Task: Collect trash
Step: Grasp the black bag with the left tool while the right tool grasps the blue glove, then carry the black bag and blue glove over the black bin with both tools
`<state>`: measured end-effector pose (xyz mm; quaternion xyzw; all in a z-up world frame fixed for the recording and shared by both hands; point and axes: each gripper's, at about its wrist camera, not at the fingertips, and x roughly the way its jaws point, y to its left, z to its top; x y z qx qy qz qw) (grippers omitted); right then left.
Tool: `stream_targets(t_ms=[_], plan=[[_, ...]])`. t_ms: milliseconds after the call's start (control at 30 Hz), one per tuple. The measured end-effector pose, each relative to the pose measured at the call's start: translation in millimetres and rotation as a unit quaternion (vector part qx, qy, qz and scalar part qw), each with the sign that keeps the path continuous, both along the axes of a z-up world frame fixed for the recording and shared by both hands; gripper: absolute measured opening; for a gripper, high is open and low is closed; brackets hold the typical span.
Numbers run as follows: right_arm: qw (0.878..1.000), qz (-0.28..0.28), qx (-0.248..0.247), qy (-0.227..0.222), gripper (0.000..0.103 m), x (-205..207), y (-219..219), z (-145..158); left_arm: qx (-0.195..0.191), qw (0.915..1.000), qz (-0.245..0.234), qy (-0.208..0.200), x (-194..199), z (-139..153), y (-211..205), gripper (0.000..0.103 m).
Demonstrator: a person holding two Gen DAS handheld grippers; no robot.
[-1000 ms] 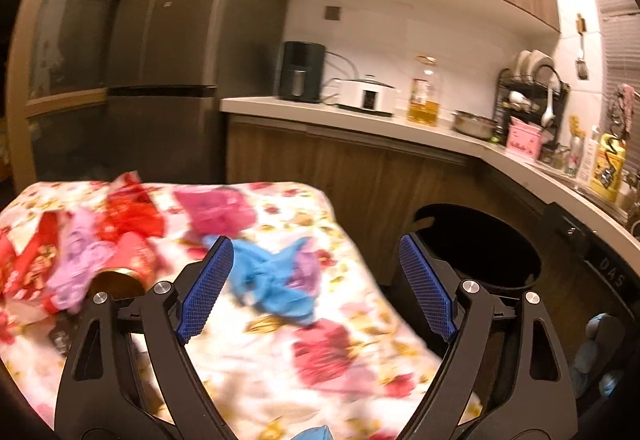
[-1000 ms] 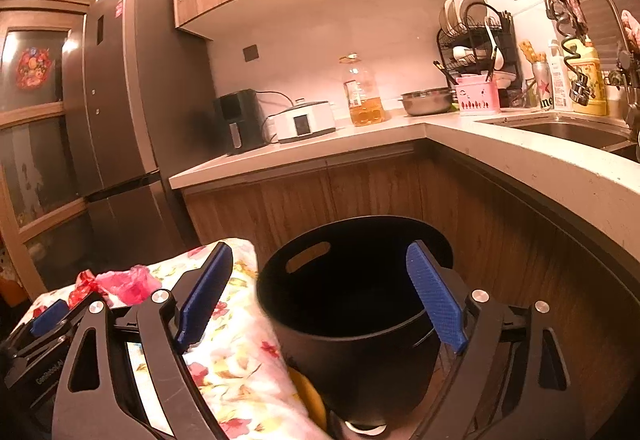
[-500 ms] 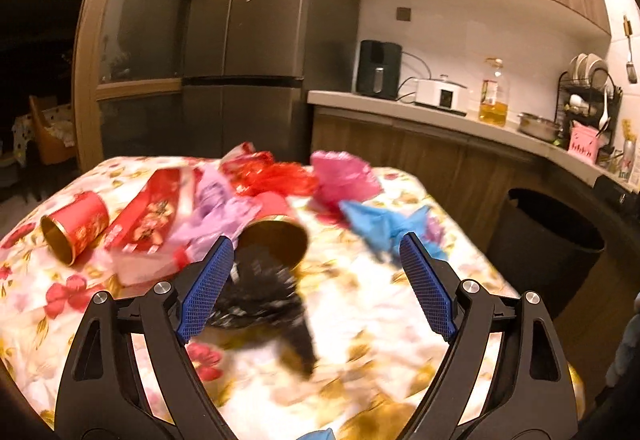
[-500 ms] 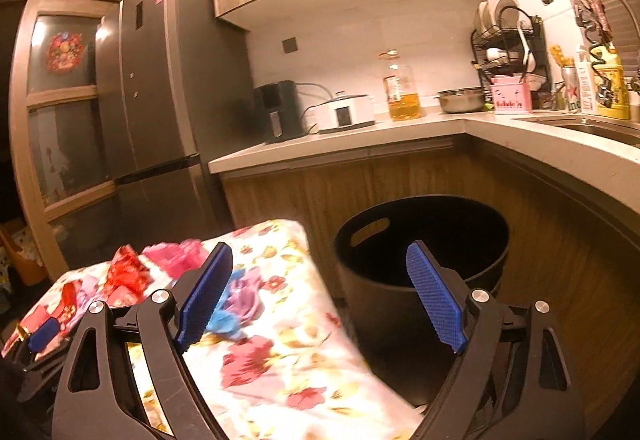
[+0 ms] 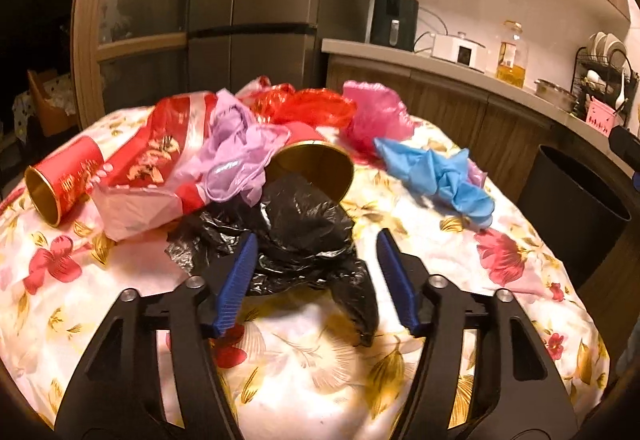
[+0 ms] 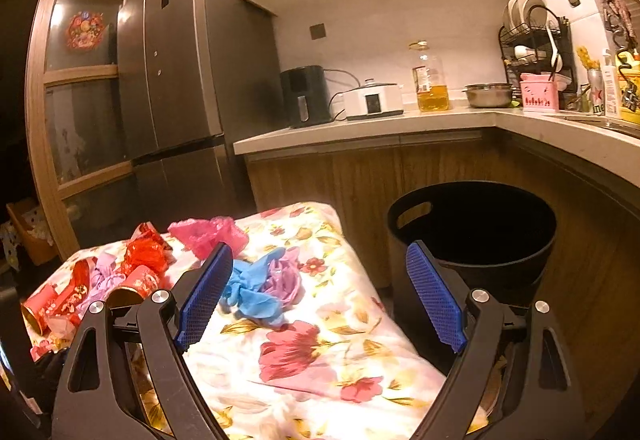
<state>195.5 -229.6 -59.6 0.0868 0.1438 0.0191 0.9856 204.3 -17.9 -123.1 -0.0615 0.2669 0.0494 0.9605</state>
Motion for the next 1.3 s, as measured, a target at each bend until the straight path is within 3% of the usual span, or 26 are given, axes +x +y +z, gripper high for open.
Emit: stream_targets(t_ms=[233,333,833,1100,1167,1300], plan=[[0.999,0.023,-0.021,0.026,0.086,23,27,-17,-0.021,0.9994,-0.023,0.014,5,-5,5,0.023],[0.999,0.031,-0.026,0.034,0.086,36,36,-23,-0.027,0.999,-0.034,0.01,3,-4,5,0.018],[0.994,0.06,-0.036,0.079,0.073,101,78,-43,-0.054,0.9939,-0.081,-0.052,-27,36,16,0.012],[0.986,0.075,-0.037,0.142,0.054,125,84,-65,-0.061,0.9909,-0.095,-0.073,-38,45,23,0.012],[0.984,0.078,-0.037,0.154,0.041,129,85,-68,-0.063,0.9906,-0.096,-0.074,-40,47,25,0.012],[0.983,0.091,-0.038,0.156,0.024,129,88,-70,-0.066,0.9899,-0.097,-0.08,-42,51,25,0.012]])
